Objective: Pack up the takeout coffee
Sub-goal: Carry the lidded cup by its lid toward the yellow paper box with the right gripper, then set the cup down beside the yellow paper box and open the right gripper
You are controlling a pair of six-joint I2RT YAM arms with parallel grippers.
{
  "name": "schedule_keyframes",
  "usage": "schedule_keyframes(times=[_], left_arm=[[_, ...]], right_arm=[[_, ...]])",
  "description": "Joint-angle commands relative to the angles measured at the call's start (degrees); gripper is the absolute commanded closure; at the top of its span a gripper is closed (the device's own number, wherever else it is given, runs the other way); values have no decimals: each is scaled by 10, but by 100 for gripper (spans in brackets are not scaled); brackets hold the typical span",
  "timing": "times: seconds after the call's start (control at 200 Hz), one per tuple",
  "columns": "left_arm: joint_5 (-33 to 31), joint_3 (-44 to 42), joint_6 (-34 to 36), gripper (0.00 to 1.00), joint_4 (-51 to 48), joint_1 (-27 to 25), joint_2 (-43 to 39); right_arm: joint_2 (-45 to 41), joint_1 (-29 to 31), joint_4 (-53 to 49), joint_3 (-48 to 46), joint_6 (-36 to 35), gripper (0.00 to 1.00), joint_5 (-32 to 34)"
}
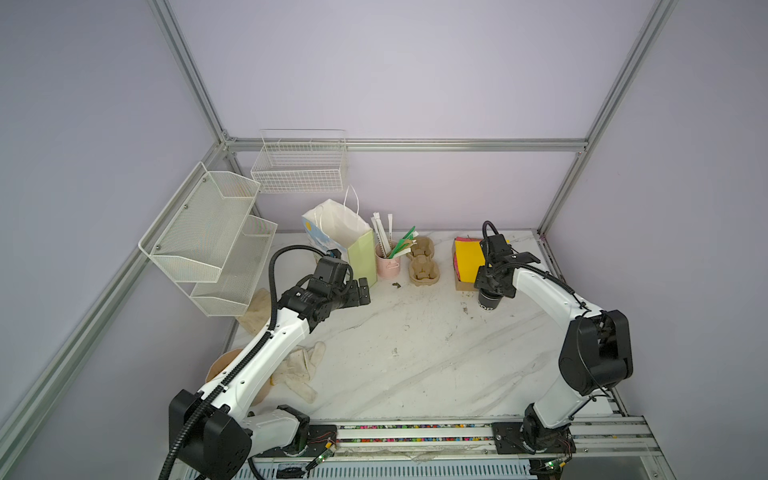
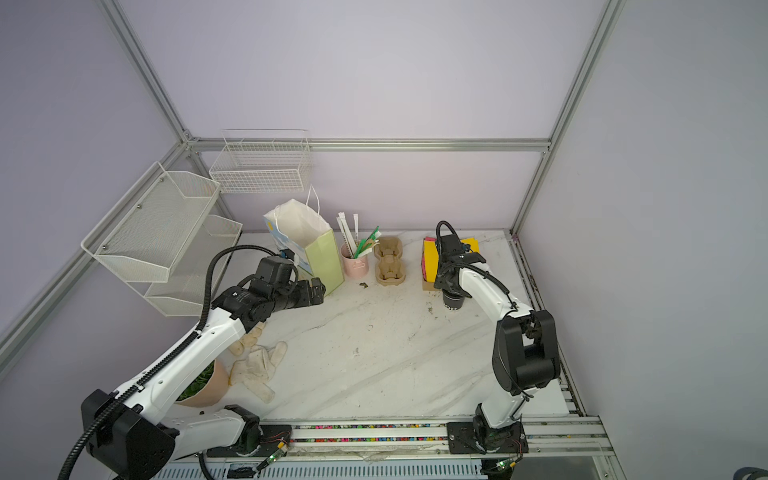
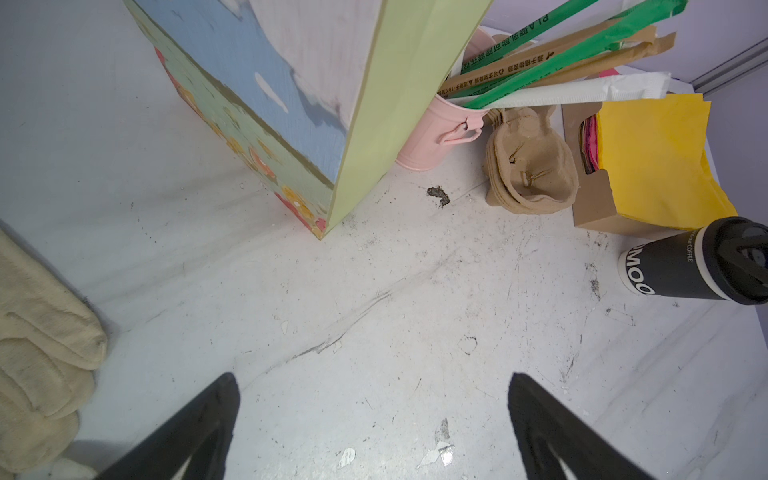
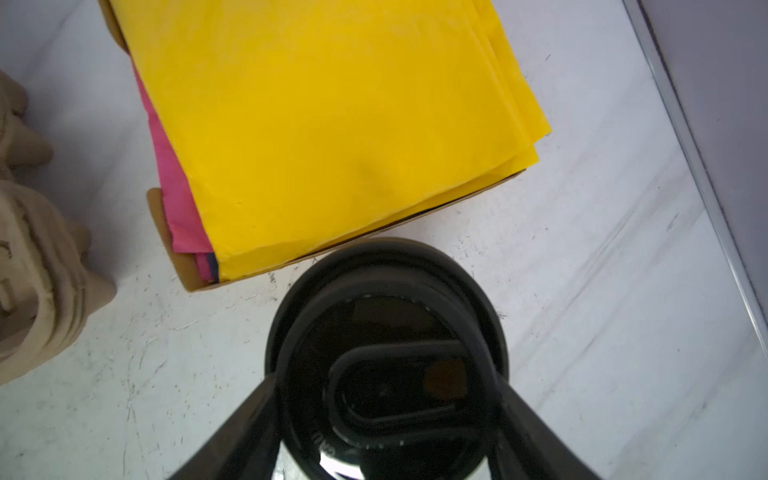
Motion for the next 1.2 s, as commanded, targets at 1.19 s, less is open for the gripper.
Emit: schedule_keyframes(times=[1.19], left_arm=[[4,-22,18,0,29,6,-38]], right_arm=[[-64,-18,137,15,31,19,-262]])
